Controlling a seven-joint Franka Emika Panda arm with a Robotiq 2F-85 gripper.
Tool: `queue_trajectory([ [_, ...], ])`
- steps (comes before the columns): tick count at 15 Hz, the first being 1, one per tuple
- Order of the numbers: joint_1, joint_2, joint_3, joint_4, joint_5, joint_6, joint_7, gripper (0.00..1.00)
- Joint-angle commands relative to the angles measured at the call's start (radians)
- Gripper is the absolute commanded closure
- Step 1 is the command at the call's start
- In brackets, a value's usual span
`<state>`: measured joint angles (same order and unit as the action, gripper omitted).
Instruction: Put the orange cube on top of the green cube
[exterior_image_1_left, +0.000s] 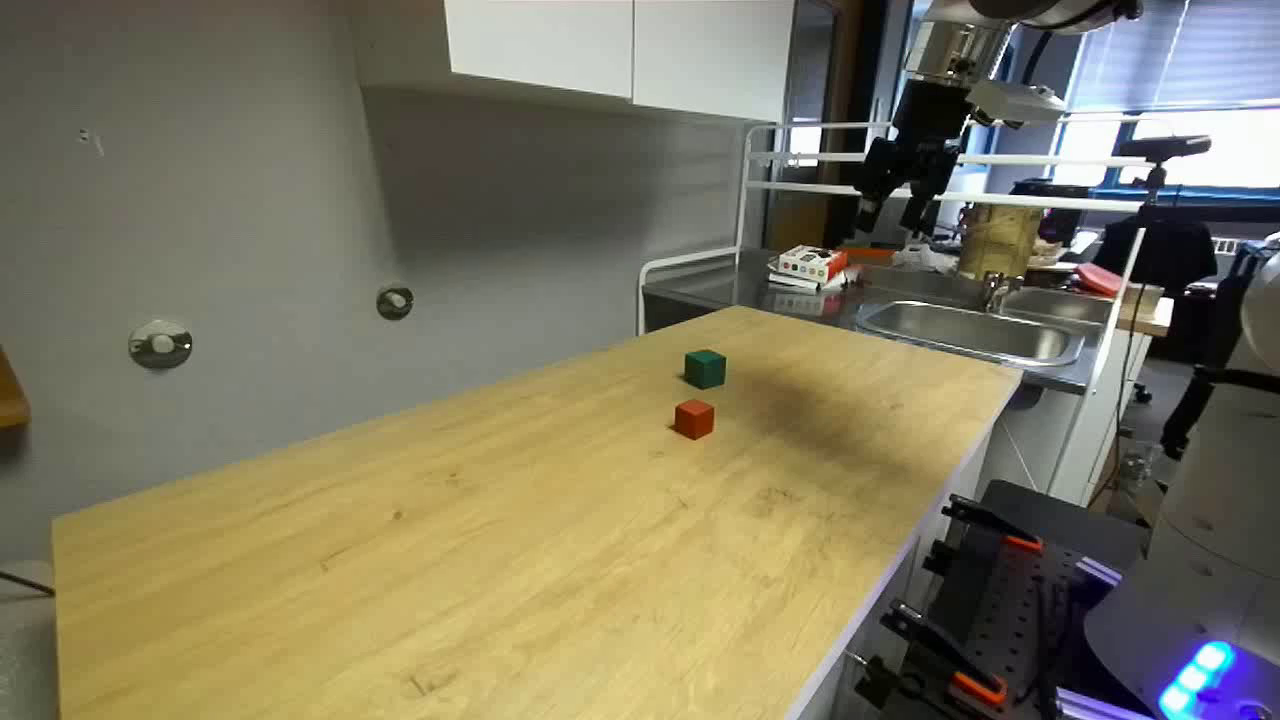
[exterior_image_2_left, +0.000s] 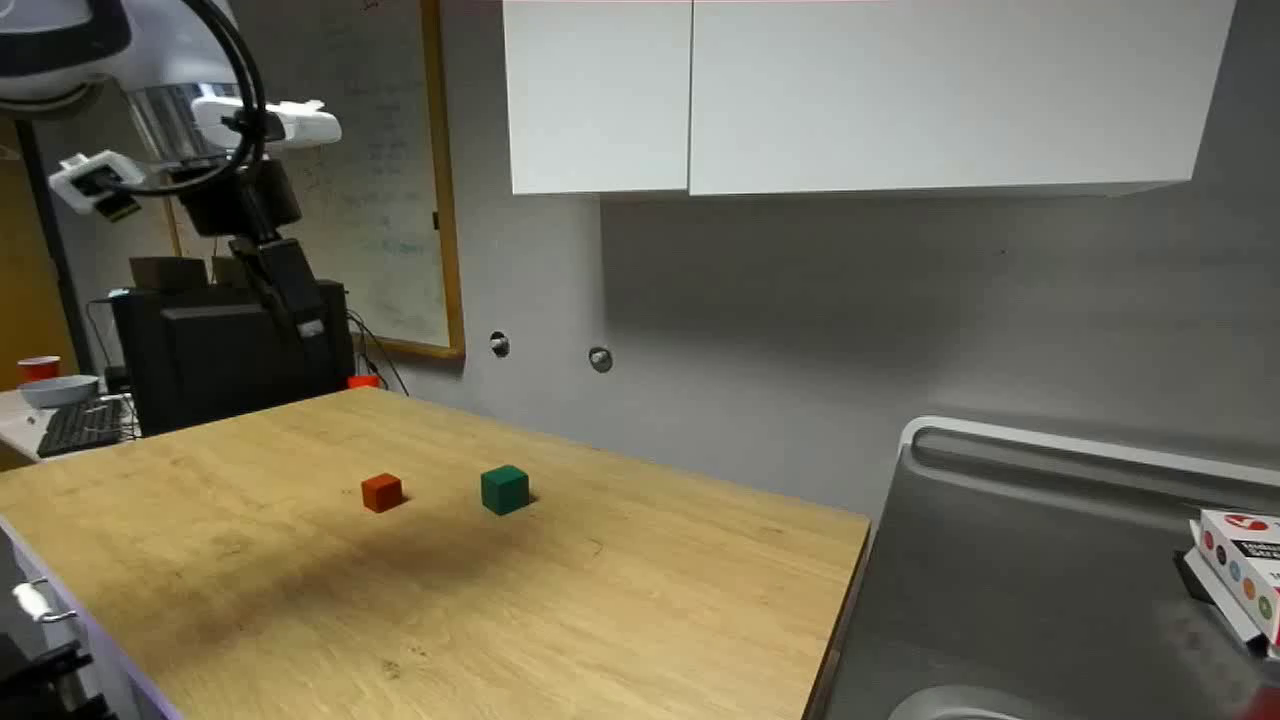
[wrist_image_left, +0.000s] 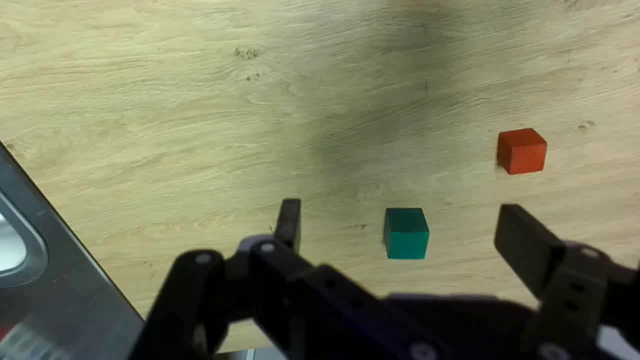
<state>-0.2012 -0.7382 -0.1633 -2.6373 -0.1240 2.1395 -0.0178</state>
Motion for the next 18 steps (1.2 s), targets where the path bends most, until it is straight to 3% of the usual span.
queue_trajectory([
  [1,-0.004,0.001,0.003,0.003,0.003,-0.003,-0.002,0.0],
  [12,-0.006,0.013,0.009,0.009,0.002,0.005,0.01,0.0],
  [18,0.021,0.107,0.036,0.009,0.018,0.106,0.034,0.0],
])
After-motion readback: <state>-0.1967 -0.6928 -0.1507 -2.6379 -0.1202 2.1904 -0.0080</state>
